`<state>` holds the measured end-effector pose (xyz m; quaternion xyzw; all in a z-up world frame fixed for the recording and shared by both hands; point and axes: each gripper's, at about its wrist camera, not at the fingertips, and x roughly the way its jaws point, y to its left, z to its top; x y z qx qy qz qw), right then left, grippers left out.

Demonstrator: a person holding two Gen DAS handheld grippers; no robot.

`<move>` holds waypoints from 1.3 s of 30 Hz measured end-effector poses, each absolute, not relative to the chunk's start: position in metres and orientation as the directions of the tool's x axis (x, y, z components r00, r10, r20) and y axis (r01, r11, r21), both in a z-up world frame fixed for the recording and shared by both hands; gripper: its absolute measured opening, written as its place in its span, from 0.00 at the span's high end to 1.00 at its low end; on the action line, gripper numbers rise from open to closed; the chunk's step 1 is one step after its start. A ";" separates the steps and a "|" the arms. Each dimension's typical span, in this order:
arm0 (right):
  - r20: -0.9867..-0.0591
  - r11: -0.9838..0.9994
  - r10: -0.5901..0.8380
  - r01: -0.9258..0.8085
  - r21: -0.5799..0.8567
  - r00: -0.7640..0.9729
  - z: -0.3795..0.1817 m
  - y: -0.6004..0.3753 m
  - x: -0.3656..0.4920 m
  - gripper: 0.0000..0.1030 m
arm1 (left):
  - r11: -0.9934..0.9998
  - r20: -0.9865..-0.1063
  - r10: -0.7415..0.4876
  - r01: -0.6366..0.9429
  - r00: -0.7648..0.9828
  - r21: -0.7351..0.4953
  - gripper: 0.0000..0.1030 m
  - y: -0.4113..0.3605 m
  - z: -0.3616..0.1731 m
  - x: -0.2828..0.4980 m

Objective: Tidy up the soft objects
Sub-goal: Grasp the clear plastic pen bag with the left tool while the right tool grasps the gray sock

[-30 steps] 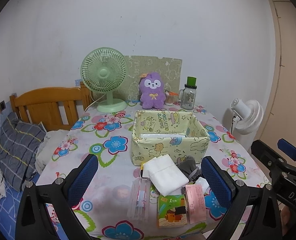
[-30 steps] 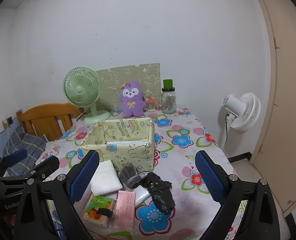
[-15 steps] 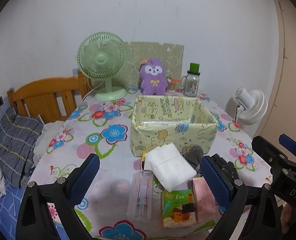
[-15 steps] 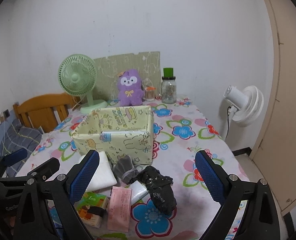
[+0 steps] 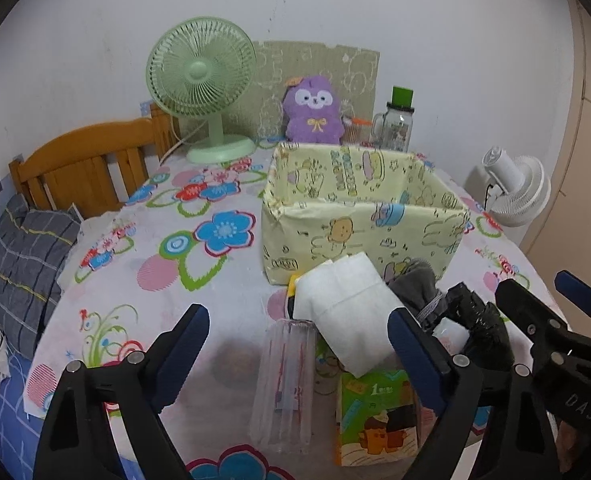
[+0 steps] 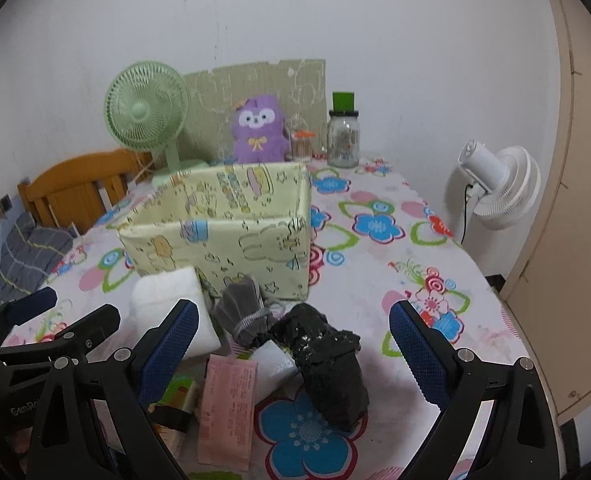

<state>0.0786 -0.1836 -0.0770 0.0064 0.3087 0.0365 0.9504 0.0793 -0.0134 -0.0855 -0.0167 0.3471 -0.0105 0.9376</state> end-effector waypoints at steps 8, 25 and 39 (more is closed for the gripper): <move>-0.622 0.995 0.100 -0.088 0.050 0.777 -0.093 -0.175 0.093 0.07 | 1.000 -0.690 -0.008 -0.006 0.724 -0.018 0.19 -0.011 -0.102 0.088; -0.666 0.992 0.114 -0.124 0.032 0.737 -0.111 -0.150 0.119 0.17 | 1.000 -0.750 0.014 -0.002 0.662 0.017 0.26 -0.007 -0.130 0.106; -0.705 0.991 0.124 -0.128 0.047 0.698 -0.131 -0.144 0.151 0.26 | 0.999 -0.800 -0.034 0.033 0.599 -0.018 0.64 -0.010 -0.151 0.122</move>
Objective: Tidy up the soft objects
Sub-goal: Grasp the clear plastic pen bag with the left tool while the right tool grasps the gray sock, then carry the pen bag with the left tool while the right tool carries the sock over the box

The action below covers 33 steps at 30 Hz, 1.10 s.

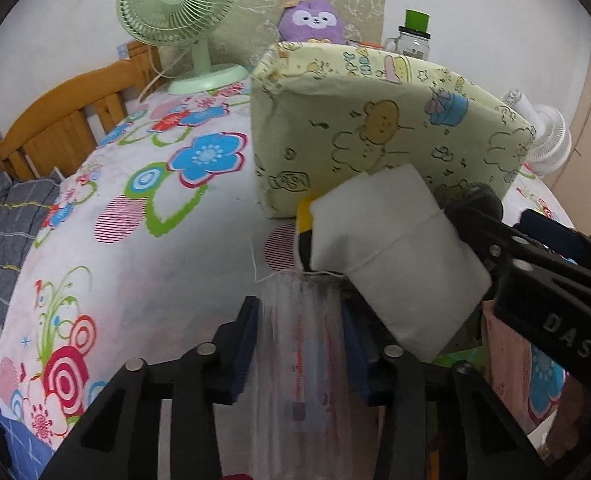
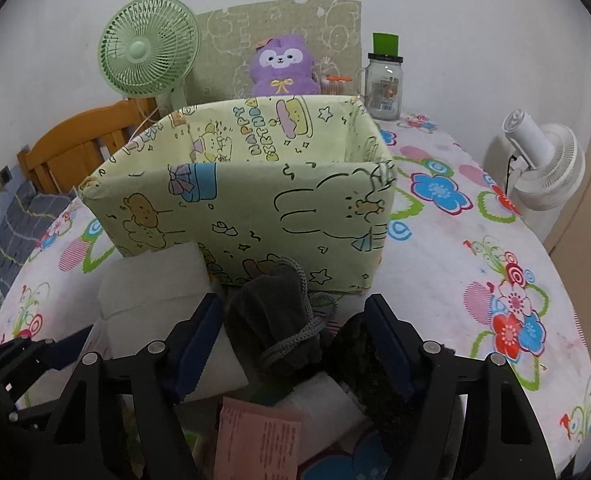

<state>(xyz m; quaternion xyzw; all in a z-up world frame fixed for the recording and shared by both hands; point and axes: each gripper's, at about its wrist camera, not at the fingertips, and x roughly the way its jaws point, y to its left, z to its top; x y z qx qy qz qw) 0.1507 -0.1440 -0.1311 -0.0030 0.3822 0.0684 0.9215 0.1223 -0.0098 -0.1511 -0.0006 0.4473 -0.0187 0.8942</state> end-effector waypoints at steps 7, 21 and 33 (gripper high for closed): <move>-0.721 0.987 0.143 -0.153 0.052 0.678 -0.139 -0.138 0.156 0.50 | 0.998 -0.799 -0.044 0.053 0.599 -0.015 0.71 -0.012 -0.152 0.125; -0.681 0.985 0.166 -0.157 0.076 0.713 -0.120 -0.139 0.140 0.62 | 0.999 -0.757 -0.037 0.041 0.652 -0.013 0.77 -0.009 -0.131 0.116; -0.623 0.983 0.175 -0.174 0.064 0.762 -0.087 -0.137 0.115 0.63 | 1.000 -0.696 -0.023 0.023 0.717 -0.010 0.77 -0.006 -0.102 0.104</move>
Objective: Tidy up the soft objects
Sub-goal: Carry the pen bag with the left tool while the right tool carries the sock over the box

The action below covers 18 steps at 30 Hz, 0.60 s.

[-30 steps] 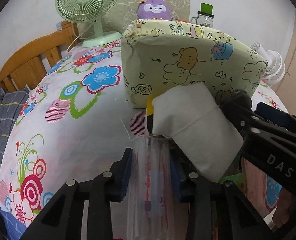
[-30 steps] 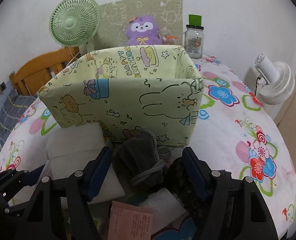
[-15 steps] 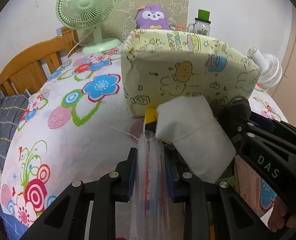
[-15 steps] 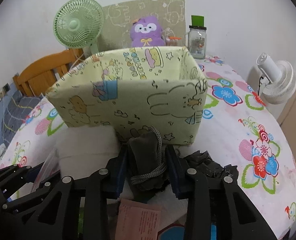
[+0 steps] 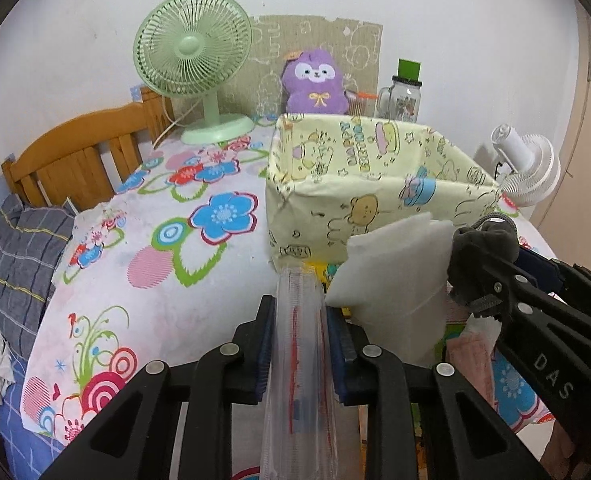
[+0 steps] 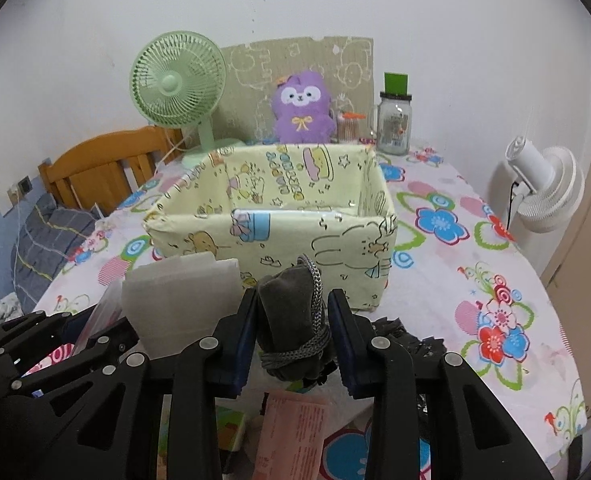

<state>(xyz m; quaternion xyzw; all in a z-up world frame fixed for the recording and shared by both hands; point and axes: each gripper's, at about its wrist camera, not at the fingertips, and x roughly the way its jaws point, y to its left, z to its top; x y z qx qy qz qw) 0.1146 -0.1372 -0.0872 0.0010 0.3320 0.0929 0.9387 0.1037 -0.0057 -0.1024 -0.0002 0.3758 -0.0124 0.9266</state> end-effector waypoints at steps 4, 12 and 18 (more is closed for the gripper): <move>-0.603 0.983 0.171 -0.174 0.054 0.779 -0.077 -0.138 0.106 0.63 | 1.000 -0.677 -0.025 0.024 0.736 -0.011 0.77 -0.007 -0.093 0.101; -0.566 0.985 0.161 -0.168 0.041 0.808 -0.060 -0.140 0.091 0.63 | 1.000 -0.630 -0.020 0.023 0.777 -0.004 0.77 -0.010 -0.075 0.092; -0.541 0.988 0.142 -0.148 0.033 0.829 -0.049 -0.142 0.086 0.63 | 1.000 -0.597 -0.013 0.027 0.802 0.014 0.77 -0.015 -0.063 0.092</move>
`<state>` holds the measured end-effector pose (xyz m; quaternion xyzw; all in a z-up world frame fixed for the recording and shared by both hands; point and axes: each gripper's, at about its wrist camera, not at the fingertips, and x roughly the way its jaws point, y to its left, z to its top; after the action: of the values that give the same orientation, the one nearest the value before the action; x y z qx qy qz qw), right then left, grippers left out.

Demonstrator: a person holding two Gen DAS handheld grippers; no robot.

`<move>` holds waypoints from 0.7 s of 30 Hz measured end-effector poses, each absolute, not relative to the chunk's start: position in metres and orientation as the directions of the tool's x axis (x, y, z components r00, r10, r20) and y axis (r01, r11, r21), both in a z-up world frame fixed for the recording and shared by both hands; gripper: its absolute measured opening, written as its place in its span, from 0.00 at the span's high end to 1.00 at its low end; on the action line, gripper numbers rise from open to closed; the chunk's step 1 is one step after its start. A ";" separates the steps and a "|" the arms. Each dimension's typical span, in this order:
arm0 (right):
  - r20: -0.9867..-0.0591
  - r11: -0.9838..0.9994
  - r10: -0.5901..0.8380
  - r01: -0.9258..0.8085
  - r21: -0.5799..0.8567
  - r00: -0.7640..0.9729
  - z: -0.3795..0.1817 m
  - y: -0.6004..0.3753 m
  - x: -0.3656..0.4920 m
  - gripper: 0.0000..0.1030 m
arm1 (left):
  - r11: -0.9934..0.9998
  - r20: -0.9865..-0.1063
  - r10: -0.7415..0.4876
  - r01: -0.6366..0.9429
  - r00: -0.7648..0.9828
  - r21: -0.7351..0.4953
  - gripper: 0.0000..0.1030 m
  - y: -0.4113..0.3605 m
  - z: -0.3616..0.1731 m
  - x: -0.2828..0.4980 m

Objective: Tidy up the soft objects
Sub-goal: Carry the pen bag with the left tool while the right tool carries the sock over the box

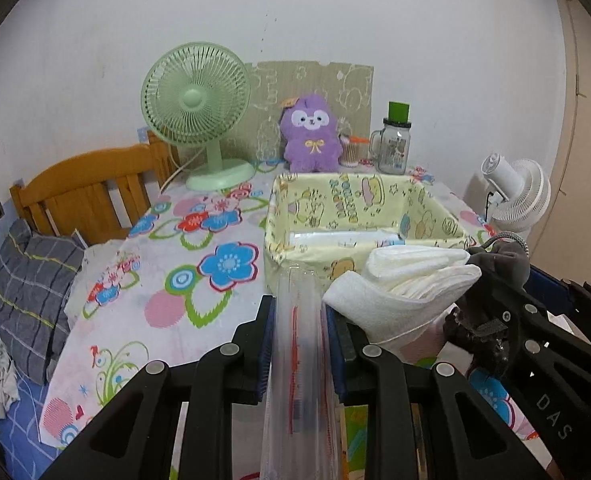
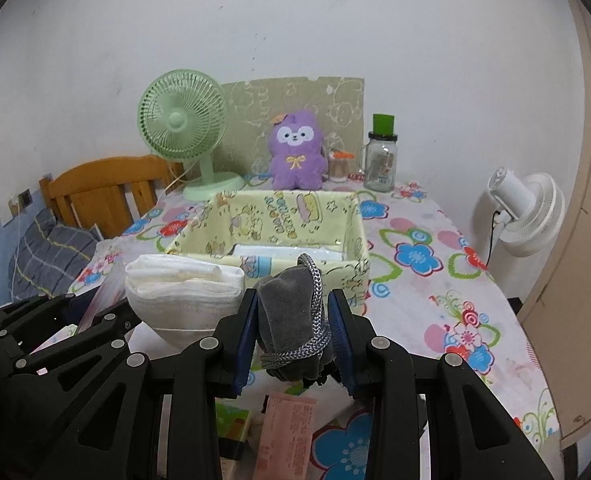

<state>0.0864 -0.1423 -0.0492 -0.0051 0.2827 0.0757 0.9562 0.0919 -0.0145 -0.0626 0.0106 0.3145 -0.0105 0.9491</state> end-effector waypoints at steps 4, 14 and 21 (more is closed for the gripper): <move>-0.527 0.990 0.132 -0.133 0.036 0.839 -0.043 -0.147 0.087 0.63 | 0.999 -0.582 -0.008 0.028 0.813 0.026 0.77 -0.017 -0.056 0.094; -0.492 0.992 0.122 -0.121 0.032 0.862 -0.025 -0.153 0.089 0.63 | 0.998 -0.555 -0.024 0.049 0.831 0.030 0.77 -0.026 -0.042 0.103; -0.479 0.992 0.122 -0.121 0.033 0.869 -0.018 -0.157 0.095 0.63 | 0.997 -0.551 -0.041 0.069 0.833 0.030 0.77 -0.036 -0.034 0.112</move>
<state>0.0951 -0.1568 -0.0176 0.0009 0.2480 0.0627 0.9667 0.1121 -0.0362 -0.0340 0.0244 0.2871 -0.0290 0.9572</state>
